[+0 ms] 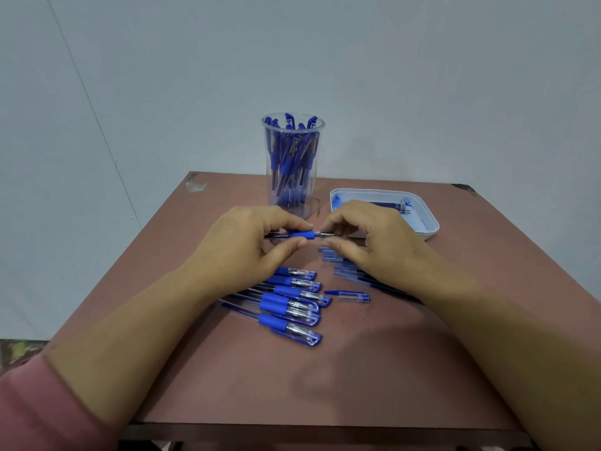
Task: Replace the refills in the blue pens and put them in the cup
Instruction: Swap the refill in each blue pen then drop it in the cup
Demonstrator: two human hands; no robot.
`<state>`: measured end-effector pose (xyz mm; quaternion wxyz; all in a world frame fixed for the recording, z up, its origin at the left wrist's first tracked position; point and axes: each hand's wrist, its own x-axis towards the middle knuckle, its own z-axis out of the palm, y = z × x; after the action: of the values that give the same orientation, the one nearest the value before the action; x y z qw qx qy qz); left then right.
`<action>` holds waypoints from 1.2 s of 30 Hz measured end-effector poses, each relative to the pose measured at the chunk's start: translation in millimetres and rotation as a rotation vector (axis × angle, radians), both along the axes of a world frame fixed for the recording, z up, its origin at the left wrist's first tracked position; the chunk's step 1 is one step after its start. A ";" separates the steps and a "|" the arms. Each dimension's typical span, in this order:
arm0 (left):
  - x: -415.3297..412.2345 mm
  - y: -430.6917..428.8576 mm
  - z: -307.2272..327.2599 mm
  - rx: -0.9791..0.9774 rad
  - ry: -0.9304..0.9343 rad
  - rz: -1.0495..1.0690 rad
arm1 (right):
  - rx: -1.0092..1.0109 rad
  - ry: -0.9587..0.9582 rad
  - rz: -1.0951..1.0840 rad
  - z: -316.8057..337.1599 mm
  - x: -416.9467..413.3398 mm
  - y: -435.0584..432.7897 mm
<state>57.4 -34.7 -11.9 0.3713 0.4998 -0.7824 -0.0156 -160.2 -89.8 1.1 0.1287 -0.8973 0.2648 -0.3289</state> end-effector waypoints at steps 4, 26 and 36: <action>-0.2 -0.6 -0.4 -0.002 0.000 0.002 | 0.014 0.027 -0.004 1.0 -1.2 -0.7; 0.3 0.0 2.5 -0.020 0.018 0.005 | 0.041 0.067 -0.028 3.7 1.3 4.1; 3.9 -0.4 2.6 0.025 0.003 0.037 | 0.269 0.477 -0.038 25.0 -26.7 12.9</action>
<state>61.3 -35.1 -9.3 0.3665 0.5186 -0.7723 -0.0192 -186.8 -76.9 26.1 0.1748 -0.9191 0.3457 -0.0725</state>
